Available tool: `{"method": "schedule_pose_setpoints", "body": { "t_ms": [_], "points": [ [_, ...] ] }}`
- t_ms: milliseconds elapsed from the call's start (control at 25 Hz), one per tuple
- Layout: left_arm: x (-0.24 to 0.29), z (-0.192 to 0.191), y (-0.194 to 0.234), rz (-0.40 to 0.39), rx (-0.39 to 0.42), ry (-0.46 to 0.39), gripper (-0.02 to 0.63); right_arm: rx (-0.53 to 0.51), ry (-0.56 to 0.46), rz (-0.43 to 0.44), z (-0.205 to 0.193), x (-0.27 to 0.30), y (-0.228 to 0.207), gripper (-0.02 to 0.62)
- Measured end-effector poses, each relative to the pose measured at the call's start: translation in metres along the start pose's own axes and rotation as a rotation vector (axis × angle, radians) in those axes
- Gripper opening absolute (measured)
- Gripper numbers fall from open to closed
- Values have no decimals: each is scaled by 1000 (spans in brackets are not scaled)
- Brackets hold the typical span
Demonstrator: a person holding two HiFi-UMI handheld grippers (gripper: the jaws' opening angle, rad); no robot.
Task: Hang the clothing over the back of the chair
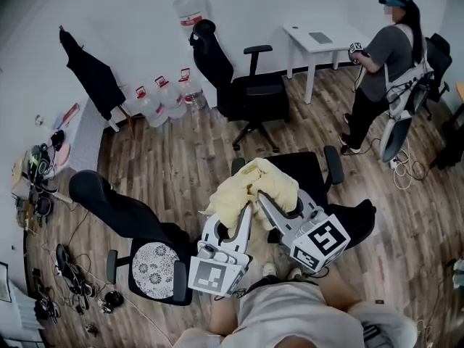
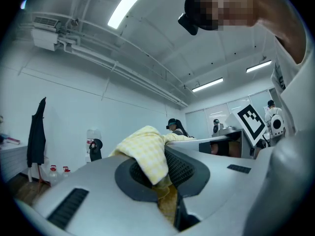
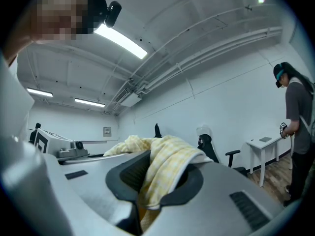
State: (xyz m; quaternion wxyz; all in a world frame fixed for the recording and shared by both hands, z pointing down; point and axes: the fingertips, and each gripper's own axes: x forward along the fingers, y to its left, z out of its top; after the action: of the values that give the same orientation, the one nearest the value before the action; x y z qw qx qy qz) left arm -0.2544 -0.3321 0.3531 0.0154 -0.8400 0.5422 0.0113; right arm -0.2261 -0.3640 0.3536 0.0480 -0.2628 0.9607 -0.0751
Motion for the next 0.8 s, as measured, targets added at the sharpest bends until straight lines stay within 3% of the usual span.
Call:
{"method": "schedule_pose_setpoints", "body": {
  "t_ms": [800],
  "points": [
    [82, 6, -65, -188, -6, -16, 44, -35, -53, -192, 30, -64, -83, 60]
  ]
}}
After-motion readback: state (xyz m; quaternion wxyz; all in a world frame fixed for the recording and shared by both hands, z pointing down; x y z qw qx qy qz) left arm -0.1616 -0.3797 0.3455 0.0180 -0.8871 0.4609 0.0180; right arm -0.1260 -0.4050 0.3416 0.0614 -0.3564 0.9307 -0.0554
